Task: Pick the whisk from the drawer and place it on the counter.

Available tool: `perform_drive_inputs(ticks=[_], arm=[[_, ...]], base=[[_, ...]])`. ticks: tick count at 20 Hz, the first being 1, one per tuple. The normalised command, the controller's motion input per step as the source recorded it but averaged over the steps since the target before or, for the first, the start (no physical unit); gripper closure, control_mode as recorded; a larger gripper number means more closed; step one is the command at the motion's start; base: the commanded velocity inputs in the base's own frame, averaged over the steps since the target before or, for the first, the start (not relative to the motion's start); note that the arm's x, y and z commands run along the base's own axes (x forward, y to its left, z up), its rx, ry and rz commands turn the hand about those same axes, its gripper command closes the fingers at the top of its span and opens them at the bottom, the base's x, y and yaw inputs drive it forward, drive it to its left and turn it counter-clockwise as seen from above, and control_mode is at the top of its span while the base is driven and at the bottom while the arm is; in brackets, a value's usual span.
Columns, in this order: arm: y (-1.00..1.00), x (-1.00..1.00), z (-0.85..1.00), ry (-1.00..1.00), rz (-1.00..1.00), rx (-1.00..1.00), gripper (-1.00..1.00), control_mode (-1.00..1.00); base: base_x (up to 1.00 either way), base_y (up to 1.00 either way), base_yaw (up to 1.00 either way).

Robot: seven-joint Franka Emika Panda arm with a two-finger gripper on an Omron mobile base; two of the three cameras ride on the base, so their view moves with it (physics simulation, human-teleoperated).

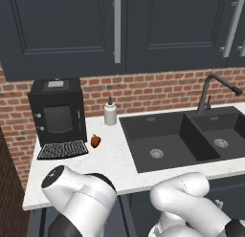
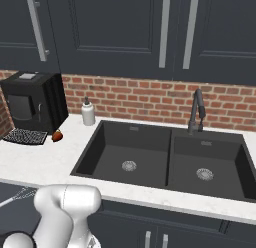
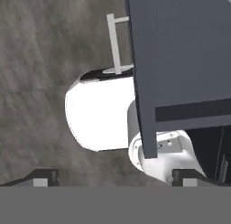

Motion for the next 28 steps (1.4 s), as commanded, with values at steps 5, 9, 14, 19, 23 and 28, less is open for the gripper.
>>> perform_drive_inputs(ticks=[5, 9, 14, 19, 23, 28], arm=[[0.02, 0.32, -0.42, 0.09, 0.00, -0.12, -1.00, -1.00], [0.23, 0.30, -0.26, 0.22, 0.04, -0.14, -1.00, -1.00], [0.19, 0.25, -0.67, 0.25, 0.05, -0.25, -1.00, -1.00], [0.00, 0.06, -0.55, 0.08, 0.07, -0.15, -1.00, -1.00], [0.00, 0.00, -0.57, 0.00, 0.08, -0.14, -1.00, -1.00], [0.00, 0.00, -0.37, 0.00, 0.09, -0.07, -1.00, -1.00]], base=[[0.00, 0.00, 0.00], [0.00, 0.00, 0.00], [0.00, 0.00, 0.00], [0.00, 0.00, 0.00], [0.00, 0.00, 0.00], [0.00, 0.00, 0.00]])
